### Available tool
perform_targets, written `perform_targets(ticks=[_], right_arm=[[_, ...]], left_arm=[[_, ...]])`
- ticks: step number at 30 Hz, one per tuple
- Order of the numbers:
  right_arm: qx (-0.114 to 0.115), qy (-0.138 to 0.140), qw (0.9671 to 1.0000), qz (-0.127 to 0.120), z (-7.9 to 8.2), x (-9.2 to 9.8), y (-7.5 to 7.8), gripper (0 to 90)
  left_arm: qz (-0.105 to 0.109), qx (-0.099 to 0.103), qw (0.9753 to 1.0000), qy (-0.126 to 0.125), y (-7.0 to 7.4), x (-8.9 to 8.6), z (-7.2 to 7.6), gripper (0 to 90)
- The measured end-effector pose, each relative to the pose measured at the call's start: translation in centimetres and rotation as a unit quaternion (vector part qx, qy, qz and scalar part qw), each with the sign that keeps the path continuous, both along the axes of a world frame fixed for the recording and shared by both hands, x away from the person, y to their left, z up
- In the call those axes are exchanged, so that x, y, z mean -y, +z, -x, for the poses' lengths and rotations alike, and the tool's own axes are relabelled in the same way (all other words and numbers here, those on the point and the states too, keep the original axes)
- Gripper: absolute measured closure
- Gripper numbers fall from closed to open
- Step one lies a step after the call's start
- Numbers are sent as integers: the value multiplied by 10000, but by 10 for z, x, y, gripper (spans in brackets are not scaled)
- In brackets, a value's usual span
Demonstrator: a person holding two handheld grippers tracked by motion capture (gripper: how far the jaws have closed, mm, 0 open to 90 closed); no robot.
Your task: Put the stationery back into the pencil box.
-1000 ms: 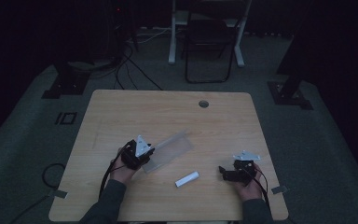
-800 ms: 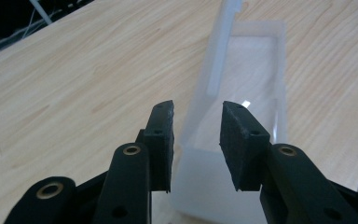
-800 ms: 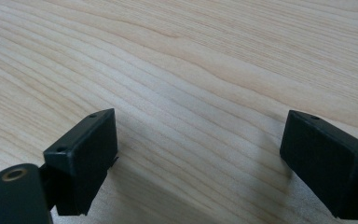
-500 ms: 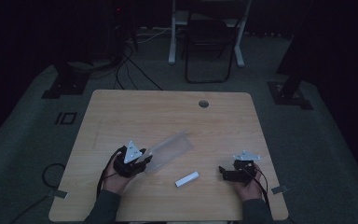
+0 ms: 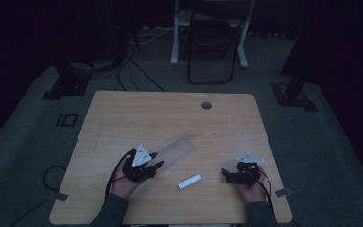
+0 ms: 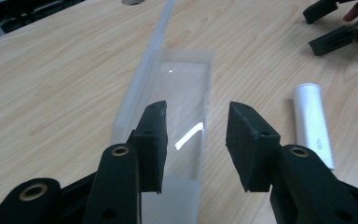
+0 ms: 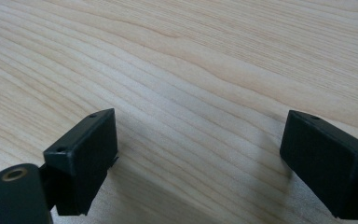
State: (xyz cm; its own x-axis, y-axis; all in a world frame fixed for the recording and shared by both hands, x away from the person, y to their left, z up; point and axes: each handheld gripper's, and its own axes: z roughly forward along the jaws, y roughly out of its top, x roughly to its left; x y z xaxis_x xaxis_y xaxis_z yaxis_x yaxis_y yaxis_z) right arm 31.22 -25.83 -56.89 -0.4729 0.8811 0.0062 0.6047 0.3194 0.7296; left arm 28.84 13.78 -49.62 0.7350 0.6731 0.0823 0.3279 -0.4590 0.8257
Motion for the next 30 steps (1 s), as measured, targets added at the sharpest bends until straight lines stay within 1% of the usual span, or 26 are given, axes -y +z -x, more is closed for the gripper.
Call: perform_targets(ticks=[4, 7, 10, 14, 19, 23, 26, 30], right_arm=[[1, 1, 10000, 0, 0, 0, 0, 109], [1, 2, 10000, 1, 0, 0, 0, 109], [1, 1, 10000, 1, 0, 0, 0, 109], [2, 2, 10000, 2, 0, 0, 0, 109], [1, 1, 10000, 0, 0, 0, 0, 109], [2, 1, 10000, 1, 0, 0, 0, 109], [1, 1, 10000, 1, 0, 0, 0, 109], [3, 3, 10000, 2, 0, 0, 0, 109]], left_arm=[[-8, -44, 10000, -60, 0, 3, 0, 580], [44, -84, 9999, -120, 0, 7, 1, 580], [44, -114, 9998, -171, 0, 11, 1, 578], [-31, -176, 9997, -151, -1, 16, 0, 577], [-44, -194, 9995, -256, -1, 23, 0, 577], [-18, -207, 9992, -352, -2, 31, 1, 575], [-9, -227, 9991, -367, -3, 34, 2, 574], [59, -271, 9988, -395, -4, 39, 2, 571]])
